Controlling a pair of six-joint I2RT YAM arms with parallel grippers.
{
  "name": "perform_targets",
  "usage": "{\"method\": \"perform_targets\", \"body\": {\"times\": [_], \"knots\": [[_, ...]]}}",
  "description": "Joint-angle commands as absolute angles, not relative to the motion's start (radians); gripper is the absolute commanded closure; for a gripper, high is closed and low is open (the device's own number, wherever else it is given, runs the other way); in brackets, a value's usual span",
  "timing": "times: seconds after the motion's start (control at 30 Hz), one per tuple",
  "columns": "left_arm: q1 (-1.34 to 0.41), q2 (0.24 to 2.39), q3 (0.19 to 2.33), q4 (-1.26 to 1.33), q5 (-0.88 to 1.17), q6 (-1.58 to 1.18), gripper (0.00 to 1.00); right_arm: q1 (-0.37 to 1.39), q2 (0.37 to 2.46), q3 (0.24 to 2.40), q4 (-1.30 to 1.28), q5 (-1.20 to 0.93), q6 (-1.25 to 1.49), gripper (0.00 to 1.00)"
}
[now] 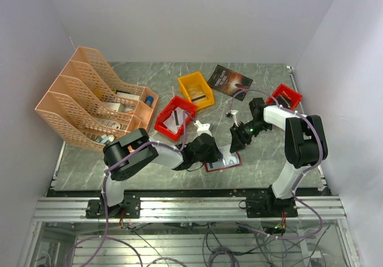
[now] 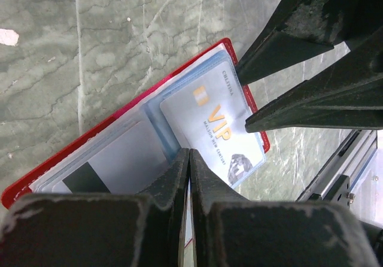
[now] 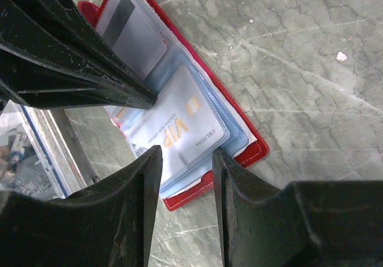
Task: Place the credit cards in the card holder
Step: Turn over the card slot in the card holder.
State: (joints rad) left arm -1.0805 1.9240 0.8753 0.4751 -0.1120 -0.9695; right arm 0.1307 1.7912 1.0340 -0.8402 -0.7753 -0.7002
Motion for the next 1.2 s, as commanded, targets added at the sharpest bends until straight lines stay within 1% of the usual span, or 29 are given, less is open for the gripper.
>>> {"method": "perform_targets", "body": {"times": [0.0,0.23,0.43,0.7,0.97,1.07,1.17], "knots": [[-1.075,1.939,0.841,0.466,-0.100,-0.972,0.87,0.124,1.803,1.055,-0.863,-0.810,-0.731,0.61],[-1.074,1.919,0.834,0.484,-0.094,-0.963,0.87,0.124,1.797,1.068,-0.908,-0.864,-0.783,0.65],[-1.074,1.883,0.825,0.496,-0.094,-0.953,0.85,0.126,1.781,1.074,-0.940,-0.906,-0.824,0.66],[-1.073,1.774,0.766,0.544,-0.099,-0.954,0.77,0.137,1.790,1.095,-0.995,-0.974,-0.883,0.66],[-1.064,1.699,0.687,0.562,-0.108,-0.989,0.73,0.171,1.803,1.113,-1.045,-1.024,-0.933,0.66],[-1.056,1.662,0.648,0.577,-0.111,-1.018,0.70,0.191,1.807,1.117,-1.056,-1.035,-0.946,0.65],[-1.043,1.644,0.608,0.605,-0.105,-1.045,0.70,0.236,1.820,1.122,-1.071,-1.048,-0.965,0.62]]}}
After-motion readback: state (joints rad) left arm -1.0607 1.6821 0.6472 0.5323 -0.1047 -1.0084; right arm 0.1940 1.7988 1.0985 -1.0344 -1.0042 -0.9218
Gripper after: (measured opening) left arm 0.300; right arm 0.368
